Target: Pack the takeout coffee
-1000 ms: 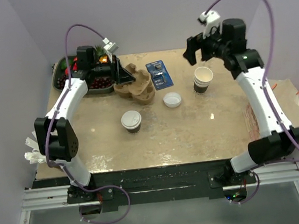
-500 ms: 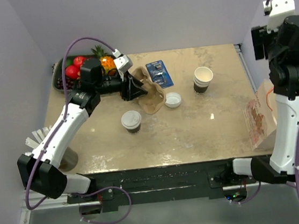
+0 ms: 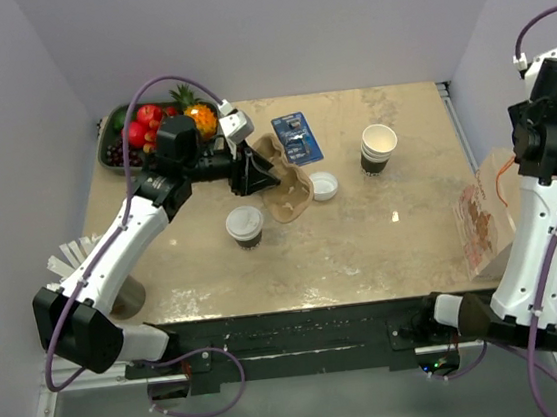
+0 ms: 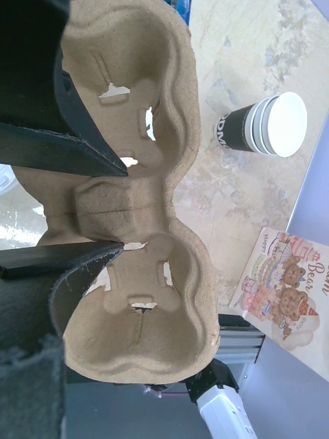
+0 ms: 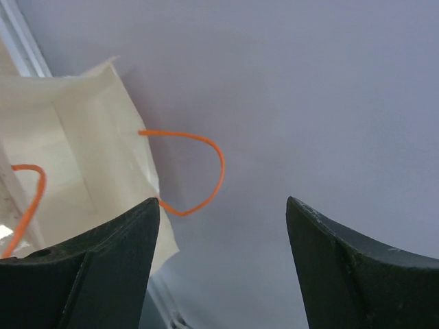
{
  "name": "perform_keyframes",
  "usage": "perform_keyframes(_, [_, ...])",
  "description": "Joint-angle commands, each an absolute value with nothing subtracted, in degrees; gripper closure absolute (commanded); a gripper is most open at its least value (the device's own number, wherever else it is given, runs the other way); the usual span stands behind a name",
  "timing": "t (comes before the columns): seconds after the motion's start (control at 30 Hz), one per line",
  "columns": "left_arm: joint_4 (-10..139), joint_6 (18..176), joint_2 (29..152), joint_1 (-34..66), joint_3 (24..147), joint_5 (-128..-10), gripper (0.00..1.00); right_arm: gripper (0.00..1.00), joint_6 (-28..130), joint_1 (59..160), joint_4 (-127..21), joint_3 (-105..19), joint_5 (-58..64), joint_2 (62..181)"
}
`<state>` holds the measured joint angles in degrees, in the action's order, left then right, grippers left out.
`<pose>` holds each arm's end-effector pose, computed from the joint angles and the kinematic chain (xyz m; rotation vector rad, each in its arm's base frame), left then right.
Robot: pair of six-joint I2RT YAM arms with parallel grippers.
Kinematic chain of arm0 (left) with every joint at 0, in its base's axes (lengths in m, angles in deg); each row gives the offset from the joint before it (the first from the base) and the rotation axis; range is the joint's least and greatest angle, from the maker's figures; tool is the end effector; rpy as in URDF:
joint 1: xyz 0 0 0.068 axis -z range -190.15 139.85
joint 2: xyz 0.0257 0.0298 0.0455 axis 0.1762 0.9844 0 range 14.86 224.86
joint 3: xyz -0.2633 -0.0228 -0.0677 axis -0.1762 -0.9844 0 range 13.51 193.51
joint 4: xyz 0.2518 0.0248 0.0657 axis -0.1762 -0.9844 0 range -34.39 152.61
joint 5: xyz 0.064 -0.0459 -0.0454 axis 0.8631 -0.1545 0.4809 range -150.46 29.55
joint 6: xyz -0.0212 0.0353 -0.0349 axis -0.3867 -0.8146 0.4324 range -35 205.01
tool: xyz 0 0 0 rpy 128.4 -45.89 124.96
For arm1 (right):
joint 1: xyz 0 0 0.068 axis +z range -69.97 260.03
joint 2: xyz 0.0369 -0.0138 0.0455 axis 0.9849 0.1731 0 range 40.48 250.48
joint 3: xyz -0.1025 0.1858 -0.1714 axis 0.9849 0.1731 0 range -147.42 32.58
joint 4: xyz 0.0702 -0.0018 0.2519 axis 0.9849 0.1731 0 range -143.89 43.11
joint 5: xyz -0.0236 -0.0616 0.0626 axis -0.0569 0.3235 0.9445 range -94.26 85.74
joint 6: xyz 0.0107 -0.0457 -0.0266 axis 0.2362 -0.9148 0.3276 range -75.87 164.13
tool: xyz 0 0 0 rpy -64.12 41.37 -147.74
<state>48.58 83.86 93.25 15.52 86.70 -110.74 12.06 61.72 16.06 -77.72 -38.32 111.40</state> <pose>0.2654 -0.1581 0.3777 1.0201 1.6424 -1.1178 0.1590 -0.0736 0.5122 0.1173 2.2119 -1.1348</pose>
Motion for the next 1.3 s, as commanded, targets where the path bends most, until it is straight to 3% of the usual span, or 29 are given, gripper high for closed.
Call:
perform_keyframes(0.0, [50.48, 82.37, 93.87, 16.48, 89.36, -113.01, 1.00, 0.25, 5.12, 57.72, 13.62, -76.67, -43.12, 108.86])
perform_keyframes(0.33, [49.24, 80.52, 92.47, 16.66, 87.69, -113.10, 1.00, 0.30, 12.13, 47.34, 22.64, -76.57, -29.94, 115.71])
perform_keyframes(0.53, [52.23, 82.98, 91.68, 16.66, 85.58, -112.75, 1.00, 0.40, 12.49, 38.73, 25.65, -75.87, -18.60, 120.02])
perform_keyframes(0.63, [53.02, 83.77, 91.85, 16.75, 85.41, -112.49, 1.00, 0.55, 12.49, 38.28, 26.70, -77.44, -12.73, 120.90])
perform_keyframes(0.67, [53.03, 83.95, 92.03, 16.75, 85.58, -112.49, 1.00, 0.67, 12.49, 38.28, 27.40, -78.33, -10.96, 121.08])
perform_keyframes(0.77, [52.68, 83.52, 92.38, 16.83, 85.84, -112.57, 1.00, 0.86, 11.80, 38.37, 28.90, -79.30, -4.56, 119.77])
perform_keyframes(0.93, [50.57, 81.75, 93.26, 17.45, 86.63, -112.66, 1.00, 1.00, 4.33, 39.07, 28.81, -74.74, 3.56, 113.09])
perform_keyframes(1.27, [50.04, 81.14, 97.56, 18.59, 91.02, -113.54, 1.00, 1.00, -11.76, 39.42, 28.81, -67.00, 19.19, 97.53])
